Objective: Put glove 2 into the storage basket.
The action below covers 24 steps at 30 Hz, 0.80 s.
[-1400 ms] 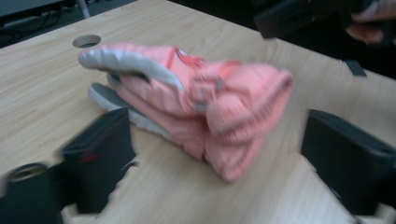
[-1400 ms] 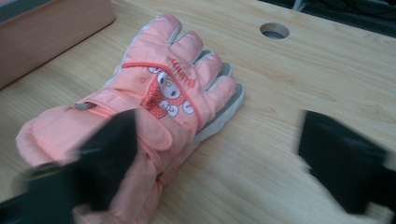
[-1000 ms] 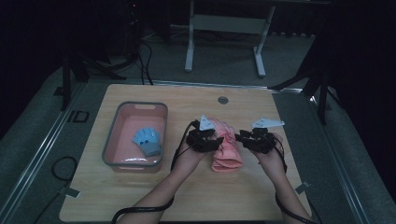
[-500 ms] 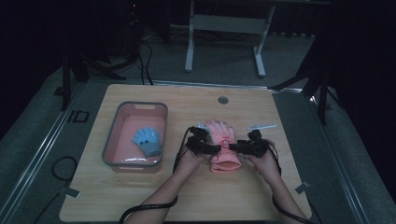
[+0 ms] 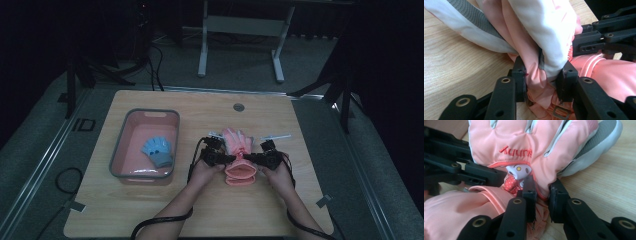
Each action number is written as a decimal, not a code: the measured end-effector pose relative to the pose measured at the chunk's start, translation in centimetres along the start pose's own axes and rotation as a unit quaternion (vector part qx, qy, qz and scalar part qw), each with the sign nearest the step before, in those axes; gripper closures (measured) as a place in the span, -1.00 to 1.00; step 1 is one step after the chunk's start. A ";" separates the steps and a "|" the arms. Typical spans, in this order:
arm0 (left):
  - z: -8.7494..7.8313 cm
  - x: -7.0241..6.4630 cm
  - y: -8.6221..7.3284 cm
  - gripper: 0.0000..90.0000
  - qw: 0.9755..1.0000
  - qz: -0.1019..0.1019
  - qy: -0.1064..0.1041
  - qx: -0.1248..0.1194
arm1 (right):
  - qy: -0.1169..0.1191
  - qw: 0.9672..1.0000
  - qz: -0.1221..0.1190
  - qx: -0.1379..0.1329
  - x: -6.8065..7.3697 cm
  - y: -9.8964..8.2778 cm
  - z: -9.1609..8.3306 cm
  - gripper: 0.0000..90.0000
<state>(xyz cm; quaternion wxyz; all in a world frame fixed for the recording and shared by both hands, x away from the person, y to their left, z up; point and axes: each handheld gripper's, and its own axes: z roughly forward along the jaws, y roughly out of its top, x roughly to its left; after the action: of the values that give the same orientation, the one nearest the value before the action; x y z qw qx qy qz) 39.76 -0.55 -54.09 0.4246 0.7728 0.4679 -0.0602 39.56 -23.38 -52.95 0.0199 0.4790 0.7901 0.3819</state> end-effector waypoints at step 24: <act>-8.1 -2.8 3.4 0.55 0.997 0.069 0.025 -0.019 | -0.014 0.996 -0.048 -0.067 5.9 4.0 -4.1 0.76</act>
<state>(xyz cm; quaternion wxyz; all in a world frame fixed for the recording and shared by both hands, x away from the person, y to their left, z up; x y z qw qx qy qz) 38.37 2.63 -45.57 0.4303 0.7961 0.4255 -0.0024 37.72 -20.25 -45.66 0.0812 0.4435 0.7843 0.4261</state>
